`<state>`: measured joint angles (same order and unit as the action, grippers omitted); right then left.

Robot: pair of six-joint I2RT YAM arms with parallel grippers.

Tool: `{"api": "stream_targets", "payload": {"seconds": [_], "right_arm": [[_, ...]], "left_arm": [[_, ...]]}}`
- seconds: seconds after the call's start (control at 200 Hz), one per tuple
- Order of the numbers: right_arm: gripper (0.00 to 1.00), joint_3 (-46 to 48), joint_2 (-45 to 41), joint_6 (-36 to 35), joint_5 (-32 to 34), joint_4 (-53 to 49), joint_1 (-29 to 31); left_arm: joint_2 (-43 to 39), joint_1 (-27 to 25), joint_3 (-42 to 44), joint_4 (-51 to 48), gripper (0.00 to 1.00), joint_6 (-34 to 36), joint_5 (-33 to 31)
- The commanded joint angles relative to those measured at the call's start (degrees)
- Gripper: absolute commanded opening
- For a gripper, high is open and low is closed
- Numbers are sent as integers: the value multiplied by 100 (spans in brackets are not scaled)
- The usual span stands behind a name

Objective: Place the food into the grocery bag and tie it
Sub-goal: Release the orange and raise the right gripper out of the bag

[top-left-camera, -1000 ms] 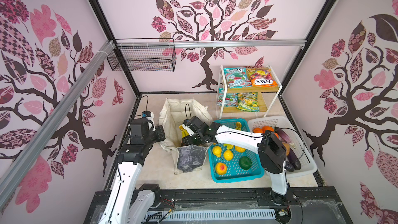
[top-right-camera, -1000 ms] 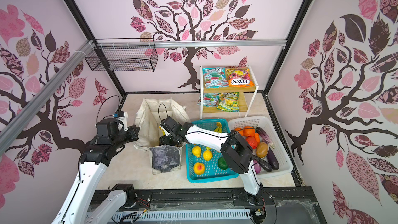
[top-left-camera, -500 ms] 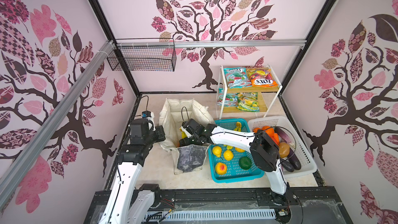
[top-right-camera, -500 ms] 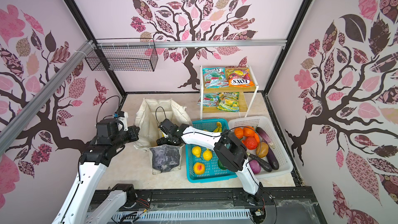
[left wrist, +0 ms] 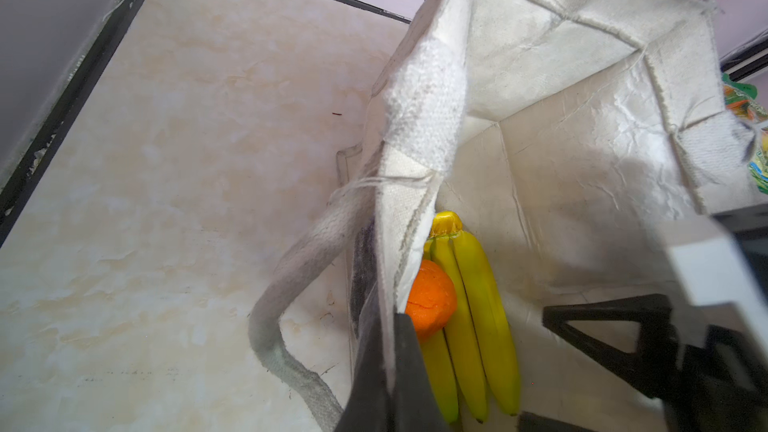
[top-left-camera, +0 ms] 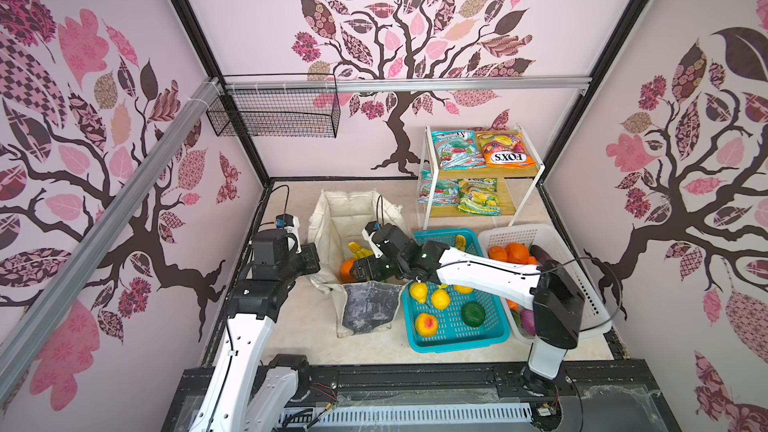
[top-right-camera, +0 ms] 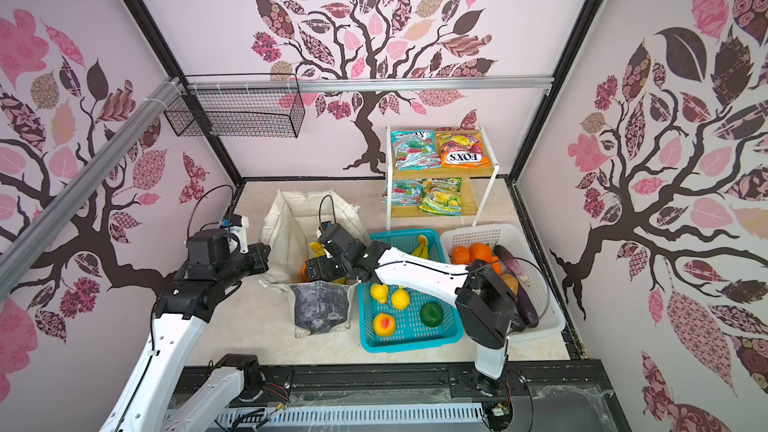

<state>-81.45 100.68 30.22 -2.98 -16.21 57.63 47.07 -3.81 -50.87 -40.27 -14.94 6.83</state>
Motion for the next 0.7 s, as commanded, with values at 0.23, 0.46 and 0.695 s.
{"api": "stream_targets", "payload": {"seconds": [0.23, 0.46, 0.695], "right_arm": [[100, 1007, -2123, 152, 1088, 184, 3], [99, 1731, -3324, -562, 1596, 417, -4], [99, 2324, -4391, -945, 1978, 443, -8]], "left_arm": [[-87, -25, 104, -41, 0, 26, -261], [-116, -29, 99, -43, 0, -9, -326], [-179, -27, 78, -82, 0, -66, -575]]}}
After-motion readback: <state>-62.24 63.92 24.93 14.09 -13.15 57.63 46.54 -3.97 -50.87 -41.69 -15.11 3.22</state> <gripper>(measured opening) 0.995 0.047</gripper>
